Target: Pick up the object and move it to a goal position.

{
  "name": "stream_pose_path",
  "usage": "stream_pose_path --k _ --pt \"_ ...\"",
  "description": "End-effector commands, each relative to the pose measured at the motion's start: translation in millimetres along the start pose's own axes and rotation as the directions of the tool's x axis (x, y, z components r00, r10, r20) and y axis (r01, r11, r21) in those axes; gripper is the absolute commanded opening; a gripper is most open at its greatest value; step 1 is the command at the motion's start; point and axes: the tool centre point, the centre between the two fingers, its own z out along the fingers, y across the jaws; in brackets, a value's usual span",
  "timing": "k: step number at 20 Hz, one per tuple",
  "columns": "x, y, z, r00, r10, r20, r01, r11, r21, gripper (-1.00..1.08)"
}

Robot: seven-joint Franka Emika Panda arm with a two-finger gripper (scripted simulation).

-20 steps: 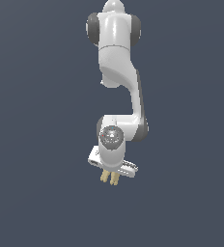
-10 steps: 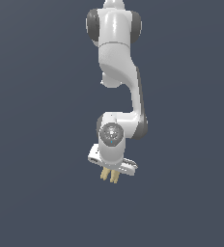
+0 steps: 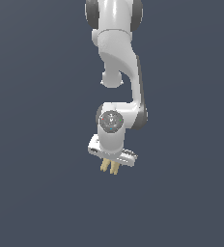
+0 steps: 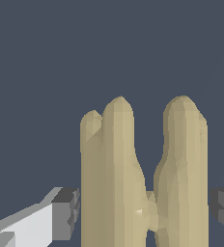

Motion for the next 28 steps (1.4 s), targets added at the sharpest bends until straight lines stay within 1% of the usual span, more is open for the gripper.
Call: stream_pose_path --k 1,17,23,28 --pt "-10.8 3.9 -8.7 1.000 0.000 0.000 0.000 1.000 0.000 -1.00" --pt "-87.1 32.1 -69.6 1.000 0.000 0.003 0.000 1.000 0.000 -1.00" --pt "-103.5 38.3 -84.1 1.000 0.000 0.004 0.000 1.000 0.000 -1.00" --pt "-108.8 40.4 -89.2 1.000 0.000 0.004 0.000 1.000 0.000 -1.00"
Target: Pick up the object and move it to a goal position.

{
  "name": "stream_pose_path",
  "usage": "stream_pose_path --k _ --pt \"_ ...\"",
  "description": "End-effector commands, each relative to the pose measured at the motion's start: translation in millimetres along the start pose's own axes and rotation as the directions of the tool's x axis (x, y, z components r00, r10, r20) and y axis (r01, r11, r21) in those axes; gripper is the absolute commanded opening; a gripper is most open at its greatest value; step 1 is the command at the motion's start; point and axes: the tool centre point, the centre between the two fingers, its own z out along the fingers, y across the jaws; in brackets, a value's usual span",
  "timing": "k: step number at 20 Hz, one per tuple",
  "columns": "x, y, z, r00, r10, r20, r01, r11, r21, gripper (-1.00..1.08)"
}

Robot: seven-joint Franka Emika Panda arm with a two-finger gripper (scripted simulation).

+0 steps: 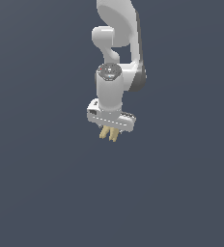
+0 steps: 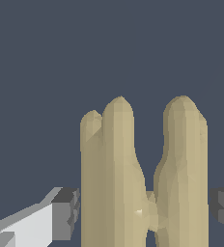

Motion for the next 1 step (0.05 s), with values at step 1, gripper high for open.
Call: stream_pose_path --k 1 --pt "-1.7 0.6 -1.3 1.000 0.000 0.000 0.000 1.000 0.000 -1.00"
